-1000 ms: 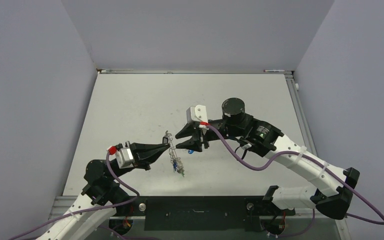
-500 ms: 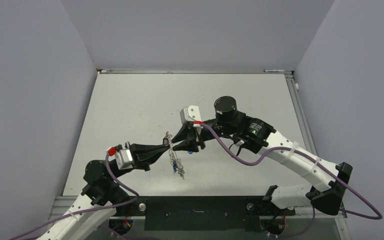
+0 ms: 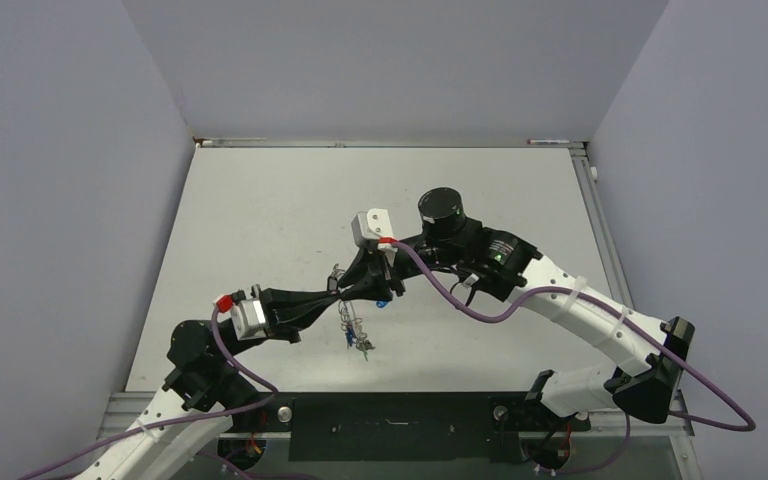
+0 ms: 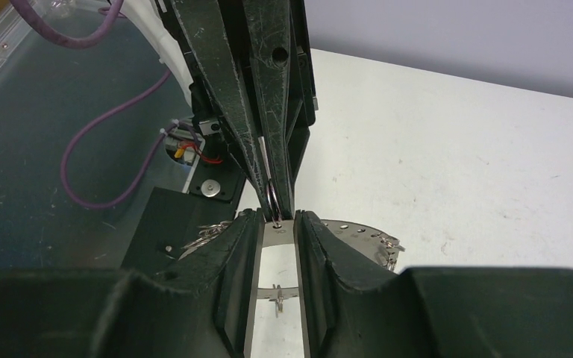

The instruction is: Put the keys on the keyring

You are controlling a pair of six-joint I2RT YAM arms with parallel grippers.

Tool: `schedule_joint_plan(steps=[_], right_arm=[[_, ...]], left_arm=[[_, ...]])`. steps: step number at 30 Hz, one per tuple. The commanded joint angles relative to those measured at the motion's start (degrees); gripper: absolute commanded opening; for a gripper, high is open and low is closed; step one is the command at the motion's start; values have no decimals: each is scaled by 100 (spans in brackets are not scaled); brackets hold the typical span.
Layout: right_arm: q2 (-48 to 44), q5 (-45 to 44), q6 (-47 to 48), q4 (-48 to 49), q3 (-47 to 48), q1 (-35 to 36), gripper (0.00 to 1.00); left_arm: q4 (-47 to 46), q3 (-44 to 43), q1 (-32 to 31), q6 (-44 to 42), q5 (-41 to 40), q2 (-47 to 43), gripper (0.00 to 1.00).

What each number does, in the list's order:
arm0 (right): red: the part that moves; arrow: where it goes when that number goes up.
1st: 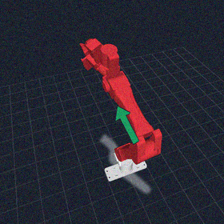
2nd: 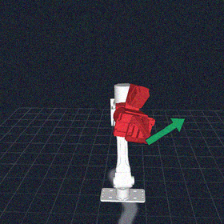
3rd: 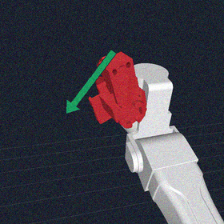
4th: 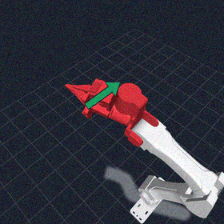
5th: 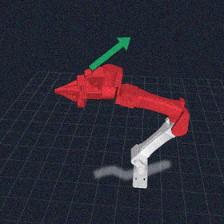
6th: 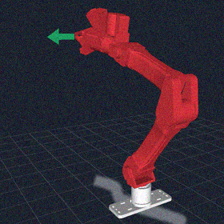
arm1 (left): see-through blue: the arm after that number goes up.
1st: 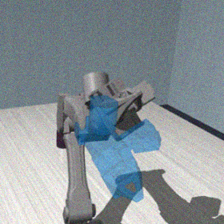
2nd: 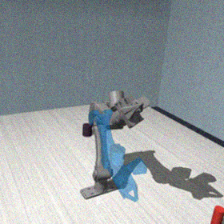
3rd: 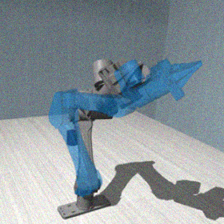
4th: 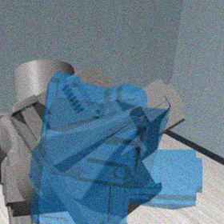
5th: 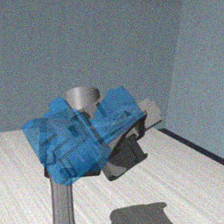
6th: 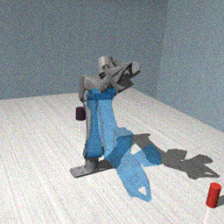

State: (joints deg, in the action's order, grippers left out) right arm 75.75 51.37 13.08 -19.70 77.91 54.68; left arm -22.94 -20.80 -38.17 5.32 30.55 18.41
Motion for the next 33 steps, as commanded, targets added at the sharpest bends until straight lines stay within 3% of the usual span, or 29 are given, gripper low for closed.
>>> schedule_joint_plan(steps=[1,13,24,28,33], right_arm=[[59,282,176,67,287,-41,24],[184,513,263,-147,404,-27,23],[493,571,515,-568,657,128,14],[572,525,625,-733,751,211,5],[513,531,657,-698,725,225,5]], left_arm=[[-492,-56,20,21,15,-80,0],[-527,-56,25,30,26,-50,0],[-541,-65,34,30,56,2,0],[-521,-65,38,21,48,0,0],[-469,-60,47,21,-37,-26,0]])
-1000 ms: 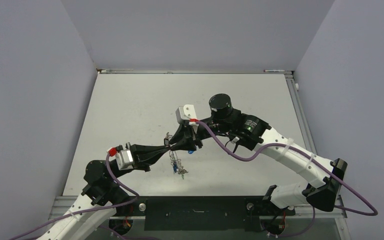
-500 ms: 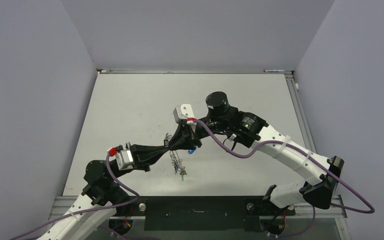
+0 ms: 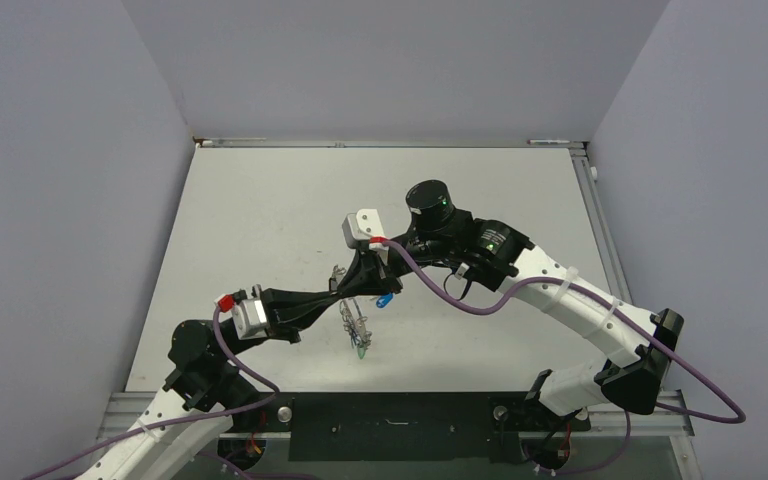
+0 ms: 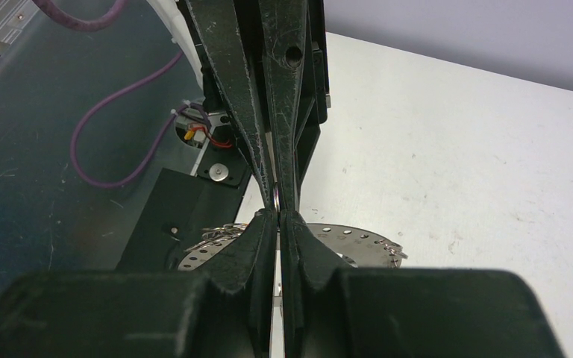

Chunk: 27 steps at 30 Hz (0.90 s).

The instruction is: Put the keys on the keyring

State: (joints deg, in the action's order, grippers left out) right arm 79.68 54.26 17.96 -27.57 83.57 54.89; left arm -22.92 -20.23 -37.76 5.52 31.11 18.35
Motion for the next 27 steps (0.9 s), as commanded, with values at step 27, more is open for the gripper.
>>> schedule_joint_plan(steps=[27], right_arm=[[-183,-257,-27,502,-86,158,5]], left_arm=[[757,-295,5,-383,-566,-299,31]])
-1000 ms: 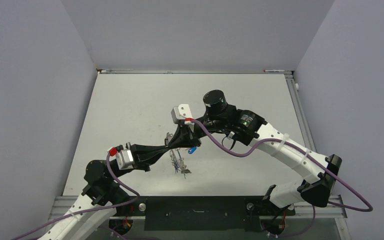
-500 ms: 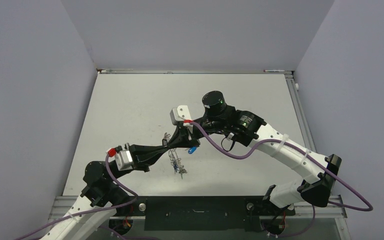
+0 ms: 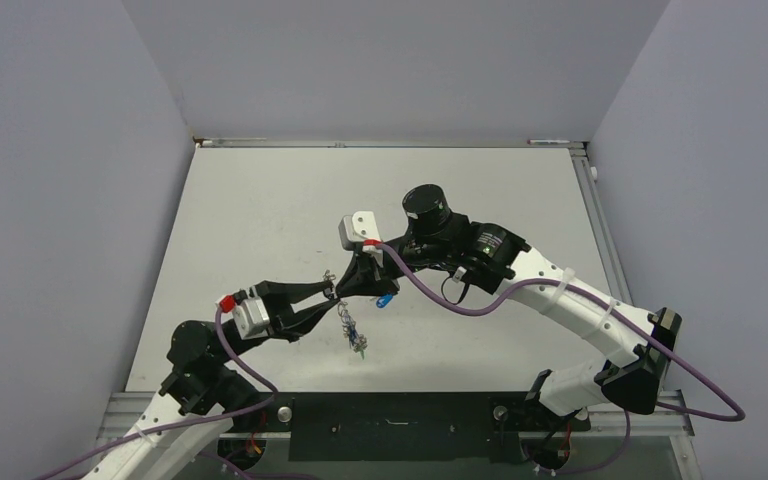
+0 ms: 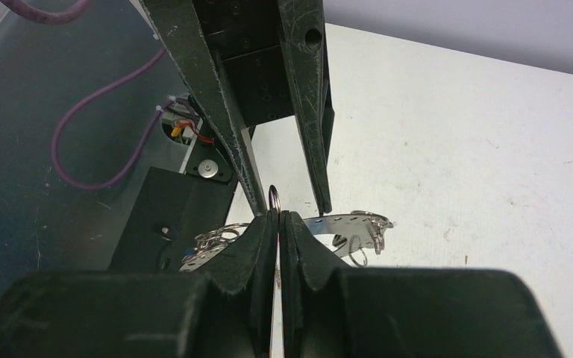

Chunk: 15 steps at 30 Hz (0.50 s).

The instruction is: Put the keys on the keyring

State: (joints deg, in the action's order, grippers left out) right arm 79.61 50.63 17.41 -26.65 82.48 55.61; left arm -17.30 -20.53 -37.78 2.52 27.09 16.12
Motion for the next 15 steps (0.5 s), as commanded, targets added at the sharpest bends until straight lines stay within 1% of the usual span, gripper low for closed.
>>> schedule_joint_plan(steps=[1,7,15], right_arm=[[-175,105,33,406,18,89,5],[-161,-10,58,327,45,90,5],[-80,-196,204,40,130,102,5]], left_arm=[[241,-267,7,-90,-183,-95,31],[448,-322,1,-143,-238,-130,32],[992,-688,-10,-226,-89,147,31]])
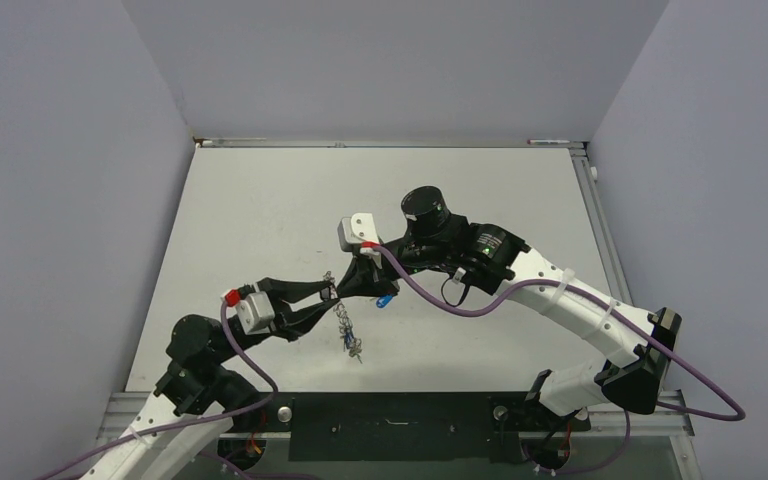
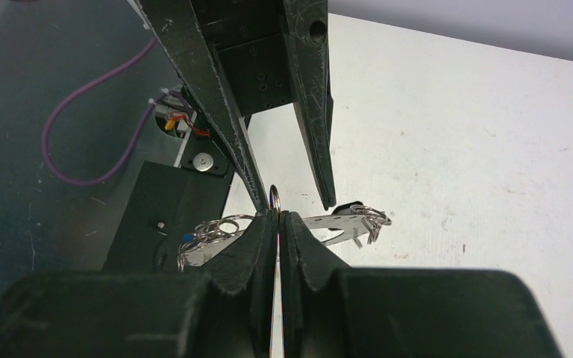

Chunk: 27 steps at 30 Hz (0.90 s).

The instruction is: Put the keys on the keyring

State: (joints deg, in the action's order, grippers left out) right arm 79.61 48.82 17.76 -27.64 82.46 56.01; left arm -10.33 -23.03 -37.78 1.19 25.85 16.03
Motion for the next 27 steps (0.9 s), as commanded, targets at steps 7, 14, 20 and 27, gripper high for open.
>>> schedule_joint_plan(steps=[7,14,20,27], right_arm=[[-40,-141,184,89,148,66,5],[-60,-180,184,66,172,68,5],[-62,-180,194,42,174,81,5],[-86,-197,203,32,174,99,5]], left_arm=[[1320,-989,-8,-493,200,370,31],[2091,-1363,-7,-723,170,506,28],[2247,-1552,-3,-770,215,733,27],[2161,-1627,-3,-767,278,931,20]])
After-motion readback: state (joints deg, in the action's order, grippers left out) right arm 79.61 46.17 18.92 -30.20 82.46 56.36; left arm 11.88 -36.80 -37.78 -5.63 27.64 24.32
